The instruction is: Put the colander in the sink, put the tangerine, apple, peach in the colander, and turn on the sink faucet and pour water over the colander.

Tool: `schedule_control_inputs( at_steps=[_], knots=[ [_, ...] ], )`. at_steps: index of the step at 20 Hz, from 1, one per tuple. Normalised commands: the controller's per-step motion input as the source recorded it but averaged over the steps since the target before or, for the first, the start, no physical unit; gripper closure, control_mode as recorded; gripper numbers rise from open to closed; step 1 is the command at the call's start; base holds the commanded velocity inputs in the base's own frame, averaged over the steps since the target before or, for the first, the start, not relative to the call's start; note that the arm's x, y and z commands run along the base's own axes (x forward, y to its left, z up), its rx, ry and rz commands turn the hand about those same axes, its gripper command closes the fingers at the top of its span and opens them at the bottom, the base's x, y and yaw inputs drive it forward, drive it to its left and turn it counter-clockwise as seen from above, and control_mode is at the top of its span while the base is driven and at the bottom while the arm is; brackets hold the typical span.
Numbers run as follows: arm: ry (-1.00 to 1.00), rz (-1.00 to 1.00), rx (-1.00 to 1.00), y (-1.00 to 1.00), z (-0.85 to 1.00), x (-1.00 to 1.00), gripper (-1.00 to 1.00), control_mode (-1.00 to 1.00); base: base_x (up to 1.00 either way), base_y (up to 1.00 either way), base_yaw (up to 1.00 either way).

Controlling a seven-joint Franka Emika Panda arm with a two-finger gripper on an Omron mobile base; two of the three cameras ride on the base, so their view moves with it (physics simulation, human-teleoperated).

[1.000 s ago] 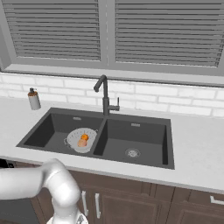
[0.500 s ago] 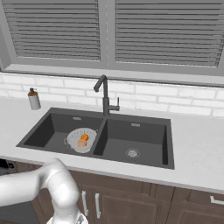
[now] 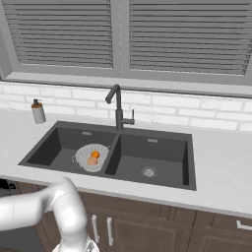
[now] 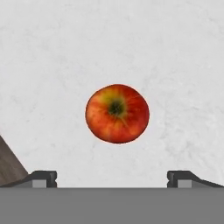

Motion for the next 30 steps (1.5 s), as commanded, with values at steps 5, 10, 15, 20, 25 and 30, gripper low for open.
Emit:
schedule_control_inputs(
  at_steps=[5,10,15,20,25,30],
  knots=[
    [0.0,0.01,0.0,0.28,-0.08,0.29,-1.0,-1.0,0.0,0.0,0.0],
    [0.0,0.0,0.0,0.27,-0.19,0.28,-1.0,-1.0,0.0,0.0,0.0],
    [0.0,0.0,-0.02,0.1,-0.37,0.18,-1.0,-1.0,0.0,0.0,0.0],
    [0.0,0.0,-0.05,0.02,-0.46,0.0,-1.0,-1.0,0.0,0.0,0.0],
    [0.0,0.0,-0.03,0.06,-0.37,0.0,1.0,-1.0,0.0,0.0,0.0],
    [-0.07,-0.01,0.0,-0.2,-0.02,-0.32,1.0,-1.0,0.0,0.0,0.0]
  ],
)
